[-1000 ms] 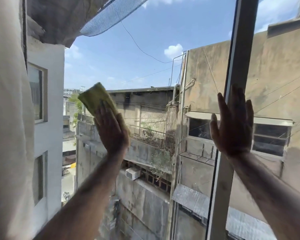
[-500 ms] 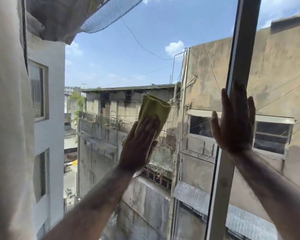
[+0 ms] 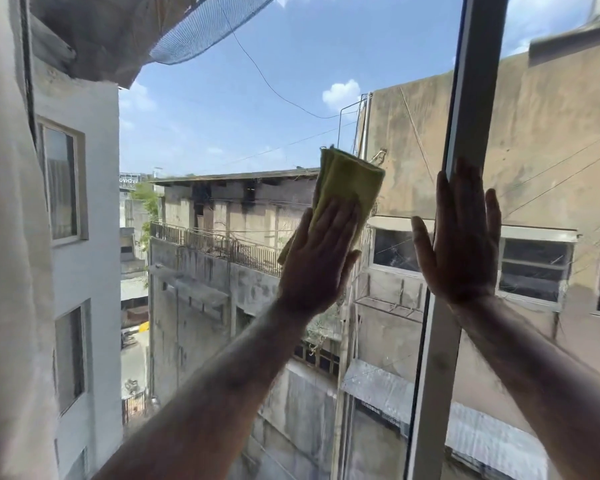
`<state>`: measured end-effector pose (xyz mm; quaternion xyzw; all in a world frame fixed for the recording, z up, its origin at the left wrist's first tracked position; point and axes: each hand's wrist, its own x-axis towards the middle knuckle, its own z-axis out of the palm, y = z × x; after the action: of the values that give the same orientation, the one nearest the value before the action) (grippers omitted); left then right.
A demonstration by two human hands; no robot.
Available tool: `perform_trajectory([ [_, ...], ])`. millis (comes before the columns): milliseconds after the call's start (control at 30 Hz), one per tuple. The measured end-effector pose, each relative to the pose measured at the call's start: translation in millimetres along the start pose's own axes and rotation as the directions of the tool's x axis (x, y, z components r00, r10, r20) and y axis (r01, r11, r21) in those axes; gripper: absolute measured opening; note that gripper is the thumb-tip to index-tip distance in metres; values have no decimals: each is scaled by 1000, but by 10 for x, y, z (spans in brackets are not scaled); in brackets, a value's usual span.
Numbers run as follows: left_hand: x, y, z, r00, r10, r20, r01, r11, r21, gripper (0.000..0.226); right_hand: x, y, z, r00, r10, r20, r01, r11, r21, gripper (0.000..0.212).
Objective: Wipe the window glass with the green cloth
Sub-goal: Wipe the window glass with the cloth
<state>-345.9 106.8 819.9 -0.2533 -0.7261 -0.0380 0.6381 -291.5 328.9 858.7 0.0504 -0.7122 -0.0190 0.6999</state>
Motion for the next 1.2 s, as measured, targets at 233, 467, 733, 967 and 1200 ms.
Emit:
perform_trajectory([
  [233, -993, -837, -328, 949, -311, 54, 310, 950, 25, 61, -8, 25, 36, 1000, 4, -2, -4, 1000, 6, 71],
  [467, 633, -922, -536, 740, -666, -90, 663, 746, -60, 66, -3, 4, 18, 1000, 8, 3, -8, 1000, -16, 72],
  [733, 350, -189, -236, 945, -328, 15, 327, 945, 20, 80, -9, 0, -5, 1000, 7, 5, -7, 1000, -14, 71],
  [967, -40, -171, -511, 953, -261, 154, 258, 965, 39, 71, 5, -13, -6, 1000, 12, 15, -12, 1000, -8, 72],
  [1200, 445, -358, -859, 960, -242, 143, 234, 970, 68, 21, 14, -4, -24, 1000, 6, 16, -6, 1000, 12, 70],
])
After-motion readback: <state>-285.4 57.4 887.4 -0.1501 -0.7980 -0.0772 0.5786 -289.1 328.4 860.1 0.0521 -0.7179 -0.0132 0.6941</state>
